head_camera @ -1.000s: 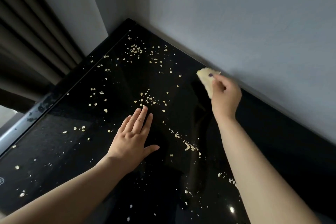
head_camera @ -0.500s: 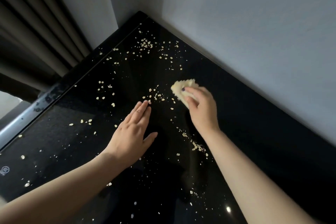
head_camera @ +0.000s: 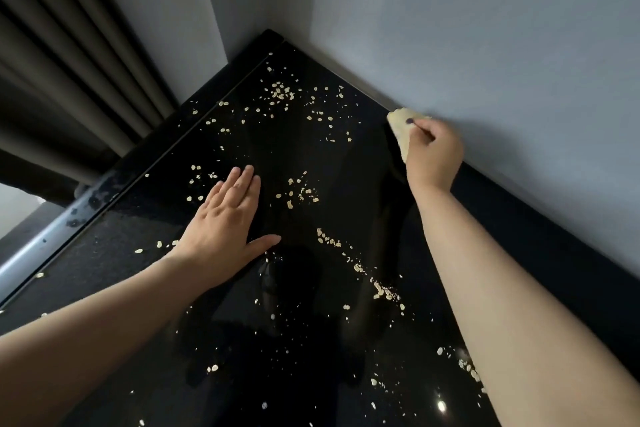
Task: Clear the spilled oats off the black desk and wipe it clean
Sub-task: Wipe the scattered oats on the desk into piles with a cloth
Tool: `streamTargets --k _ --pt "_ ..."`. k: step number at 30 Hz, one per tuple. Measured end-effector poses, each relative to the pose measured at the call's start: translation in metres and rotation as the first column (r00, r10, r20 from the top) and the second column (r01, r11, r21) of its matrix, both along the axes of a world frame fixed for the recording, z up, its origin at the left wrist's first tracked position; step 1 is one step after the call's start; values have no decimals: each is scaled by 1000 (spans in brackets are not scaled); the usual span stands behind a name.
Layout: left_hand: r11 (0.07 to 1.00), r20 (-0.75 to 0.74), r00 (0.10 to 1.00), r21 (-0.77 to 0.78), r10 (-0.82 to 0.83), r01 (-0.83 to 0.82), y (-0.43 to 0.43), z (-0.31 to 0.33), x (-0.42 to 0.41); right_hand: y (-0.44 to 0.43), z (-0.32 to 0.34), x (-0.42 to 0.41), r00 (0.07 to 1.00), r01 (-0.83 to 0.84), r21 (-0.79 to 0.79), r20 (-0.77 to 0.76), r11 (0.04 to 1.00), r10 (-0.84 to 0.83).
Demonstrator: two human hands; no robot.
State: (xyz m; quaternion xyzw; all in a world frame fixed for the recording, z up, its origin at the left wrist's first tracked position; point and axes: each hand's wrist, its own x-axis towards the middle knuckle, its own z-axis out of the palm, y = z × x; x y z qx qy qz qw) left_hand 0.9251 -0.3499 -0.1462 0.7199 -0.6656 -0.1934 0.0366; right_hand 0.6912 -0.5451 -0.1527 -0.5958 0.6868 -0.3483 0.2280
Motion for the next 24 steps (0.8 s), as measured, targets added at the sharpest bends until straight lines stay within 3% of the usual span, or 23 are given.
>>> streamTargets --k 5,11,17,19,24 --pt "995 47 997 70 -67 64 -14 -2 11 -26 -11 28 994 61 83 -97 995 -53" --pt "995 72 995 73 -73 67 -14 -4 11 31 -23 49 920 -379 67 -76 923 384" --pt "993 90 994 98 -69 60 -12 -7 9 118 -7 35 808 -589 184 132 787 574" --pt "993 90 994 103 -66 57 -13 -7 9 123 2 28 819 -573 168 170 802 549" --pt "993 68 995 105 -68 60 -13 -8 9 69 13 25 929 -369 -24 25 929 370"
